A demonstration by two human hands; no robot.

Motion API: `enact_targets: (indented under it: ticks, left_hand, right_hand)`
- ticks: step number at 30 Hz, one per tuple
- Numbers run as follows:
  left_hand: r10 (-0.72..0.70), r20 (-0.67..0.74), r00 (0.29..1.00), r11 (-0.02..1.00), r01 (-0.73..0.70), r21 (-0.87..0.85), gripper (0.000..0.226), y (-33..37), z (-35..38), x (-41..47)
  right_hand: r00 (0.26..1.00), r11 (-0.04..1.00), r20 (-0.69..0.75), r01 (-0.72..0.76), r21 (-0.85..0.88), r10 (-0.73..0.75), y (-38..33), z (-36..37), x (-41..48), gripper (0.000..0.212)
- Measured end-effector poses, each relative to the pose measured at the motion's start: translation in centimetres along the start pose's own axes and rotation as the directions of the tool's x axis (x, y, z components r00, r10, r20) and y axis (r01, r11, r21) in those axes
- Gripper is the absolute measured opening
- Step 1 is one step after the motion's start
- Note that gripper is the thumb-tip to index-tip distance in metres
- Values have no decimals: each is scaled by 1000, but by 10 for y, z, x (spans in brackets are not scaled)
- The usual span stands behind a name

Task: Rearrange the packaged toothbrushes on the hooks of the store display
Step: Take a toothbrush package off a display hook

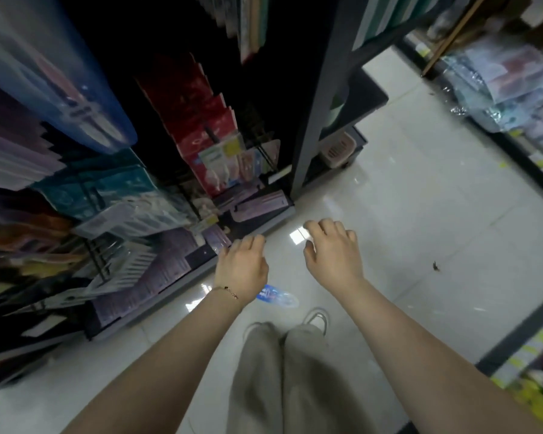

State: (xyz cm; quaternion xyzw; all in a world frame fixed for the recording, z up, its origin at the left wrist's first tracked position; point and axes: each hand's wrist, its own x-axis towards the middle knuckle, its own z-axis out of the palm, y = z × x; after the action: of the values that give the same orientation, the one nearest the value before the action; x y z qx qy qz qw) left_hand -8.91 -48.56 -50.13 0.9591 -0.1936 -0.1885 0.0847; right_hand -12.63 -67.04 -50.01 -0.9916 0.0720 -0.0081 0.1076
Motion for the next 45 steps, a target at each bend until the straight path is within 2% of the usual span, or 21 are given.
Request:
enact_targets:
  ticks: [13,20,23,26,31,34,36,38,40,42,45]
  left_hand:
    - [41,163,986,998,-47,36,35,-40,251,69]
    - [38,315,948,988,-83,129,44,-80,387,106]
    - [30,385,922,990,-81,116,45,-90,431,120]
    - [72,443,894,978,-150,143,50,-101,477,128]
    - [53,556,830,953,-209,221,76,-119,545,135]
    - [66,494,867,941,-219,258,94,-129,579,139]
    - [84,489,868,925,-250,285,93,-130,590,142]
    - [111,462,880,895,-290,338,79,-132,600,144]
    - [128,453,882,881,-311,357,76,-133,607,146]
    - [141,438,888,885,-311,346,80,-132,610,150]
    - [150,451,880,912,-299,280,99,-129,609,156]
  right_hand:
    - [979,997,187,79,-8,-76,71,231,-18,32]
    - [939,979,290,202,-22,-187,103,360,-26,35]
    - [912,964,329,264,-19,-244,115,407,-31,36]
    - [880,945,364,326,0,-304,125,448,-34,36]
    - [875,925,322,379,10,-362,130,496,-32,31]
    - [875,924,309,381,32,-372,132,515,-29,30]
    - [865,917,318,398,34,-387,135,525,-28,27]
    - [858,913,323,406,47,-398,138,534,-29,28]
    - [853,912,334,406,60,-401,141,541,-30,31]
    - [847,912,351,407,59,-401,143,546,-32,29]
    - [831,914,391,400,71,-395,146,550,-34,27]
